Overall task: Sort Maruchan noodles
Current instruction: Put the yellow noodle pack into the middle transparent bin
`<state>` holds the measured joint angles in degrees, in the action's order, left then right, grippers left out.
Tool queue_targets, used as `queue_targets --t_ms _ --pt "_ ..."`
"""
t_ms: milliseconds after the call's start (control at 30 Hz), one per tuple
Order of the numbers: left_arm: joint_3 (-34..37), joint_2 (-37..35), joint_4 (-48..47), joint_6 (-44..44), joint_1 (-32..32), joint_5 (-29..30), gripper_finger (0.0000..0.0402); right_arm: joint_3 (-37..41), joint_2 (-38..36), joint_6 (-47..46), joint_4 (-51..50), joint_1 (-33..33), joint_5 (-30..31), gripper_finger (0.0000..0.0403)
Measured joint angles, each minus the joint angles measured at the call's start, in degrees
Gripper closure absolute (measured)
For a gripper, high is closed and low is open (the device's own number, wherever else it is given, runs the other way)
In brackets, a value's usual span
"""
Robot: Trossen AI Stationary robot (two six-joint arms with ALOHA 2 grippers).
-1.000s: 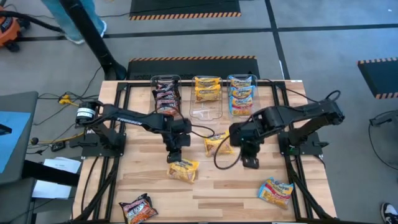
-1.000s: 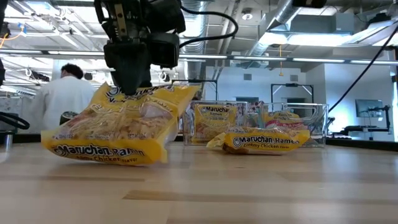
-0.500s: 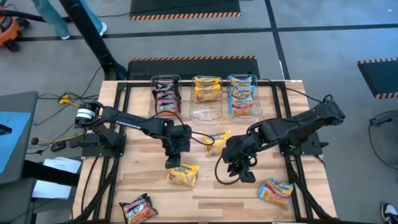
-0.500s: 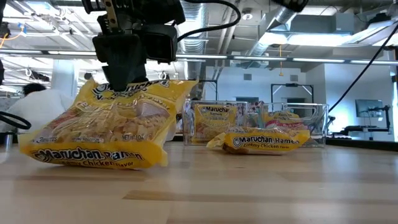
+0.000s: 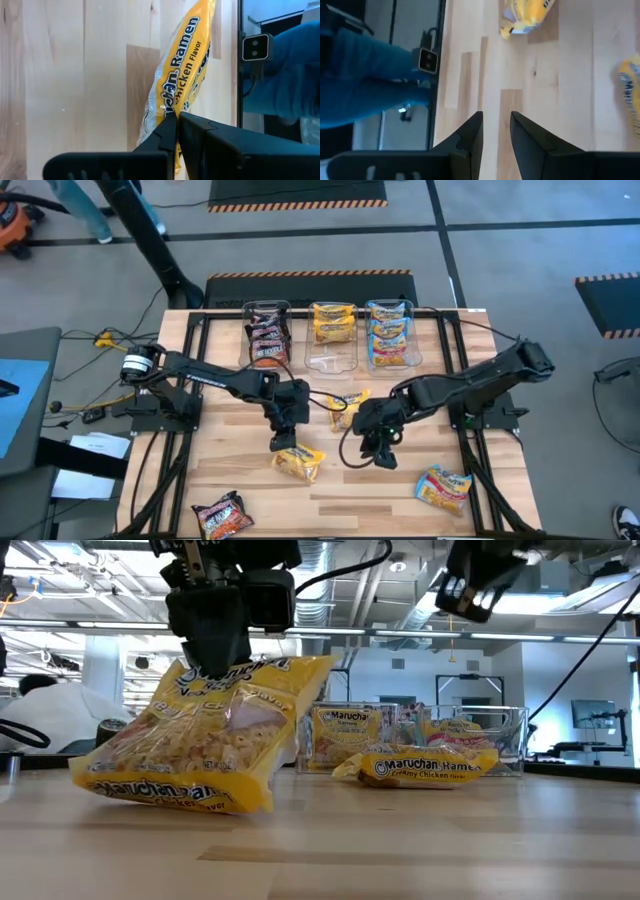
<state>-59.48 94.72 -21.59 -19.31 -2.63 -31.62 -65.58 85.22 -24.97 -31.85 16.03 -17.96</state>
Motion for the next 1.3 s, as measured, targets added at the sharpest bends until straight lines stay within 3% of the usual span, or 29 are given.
queue_targets --t_ms 400,867,1100,1300 --pt "0.0 0.0 2.0 -0.9 -0.1 0.0 0.0401 12.4 0.4 -10.8 25.5 -0.3 2.1 0.0280" --pt "0.0 0.0 3.3 -4.7 -2.1 3.6 0.0401 12.6 9.5 -16.6 39.2 -2.6 1.8 0.0280" --pt "0.0 0.0 3.6 -5.4 -2.1 3.8 0.0401 12.6 12.6 -20.3 41.5 -4.2 1.6 0.0279" --pt "0.0 0.0 3.6 -5.4 -2.1 4.0 0.0401 12.5 14.1 -22.2 45.5 -5.0 -0.2 0.0257"
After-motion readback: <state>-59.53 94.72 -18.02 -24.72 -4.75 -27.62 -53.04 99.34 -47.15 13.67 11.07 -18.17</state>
